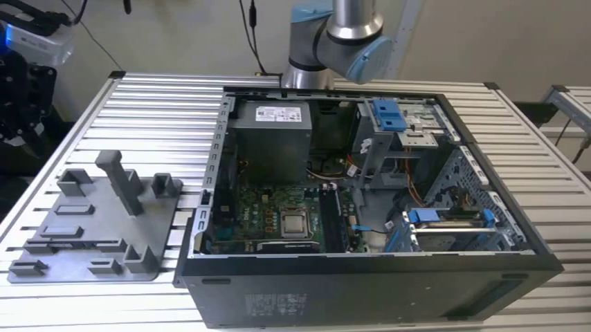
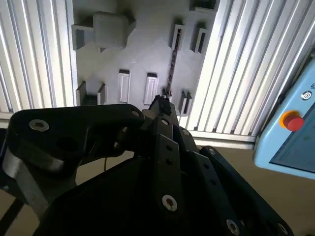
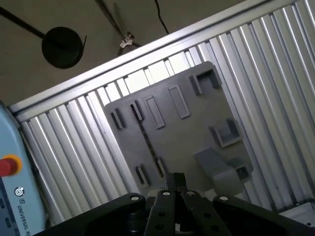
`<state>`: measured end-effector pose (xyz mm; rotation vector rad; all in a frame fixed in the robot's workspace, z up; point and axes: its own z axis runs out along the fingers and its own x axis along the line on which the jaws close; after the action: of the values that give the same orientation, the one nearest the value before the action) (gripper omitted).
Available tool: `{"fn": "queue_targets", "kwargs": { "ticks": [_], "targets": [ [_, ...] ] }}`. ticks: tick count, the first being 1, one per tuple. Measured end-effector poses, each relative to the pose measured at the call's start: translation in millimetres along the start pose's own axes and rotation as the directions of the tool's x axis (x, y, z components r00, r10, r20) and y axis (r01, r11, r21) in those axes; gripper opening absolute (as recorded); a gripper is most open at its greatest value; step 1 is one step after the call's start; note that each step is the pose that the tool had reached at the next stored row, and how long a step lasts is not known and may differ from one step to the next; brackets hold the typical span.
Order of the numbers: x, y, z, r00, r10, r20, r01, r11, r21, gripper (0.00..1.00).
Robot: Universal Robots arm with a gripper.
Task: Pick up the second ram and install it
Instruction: 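Pick up the second ram and move it above second insertion slot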
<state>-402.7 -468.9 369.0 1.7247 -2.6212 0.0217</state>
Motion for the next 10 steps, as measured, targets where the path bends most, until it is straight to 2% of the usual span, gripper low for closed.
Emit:
{"fn": "queue_targets", "kwargs": {
  "ticks": [10],
  "targets": [
    [0.0, 0.0, 2.2, 0.9963, -0.086, -0.0005, 0.086, 0.9963, 0.0015, 0.11]
  ]
}}
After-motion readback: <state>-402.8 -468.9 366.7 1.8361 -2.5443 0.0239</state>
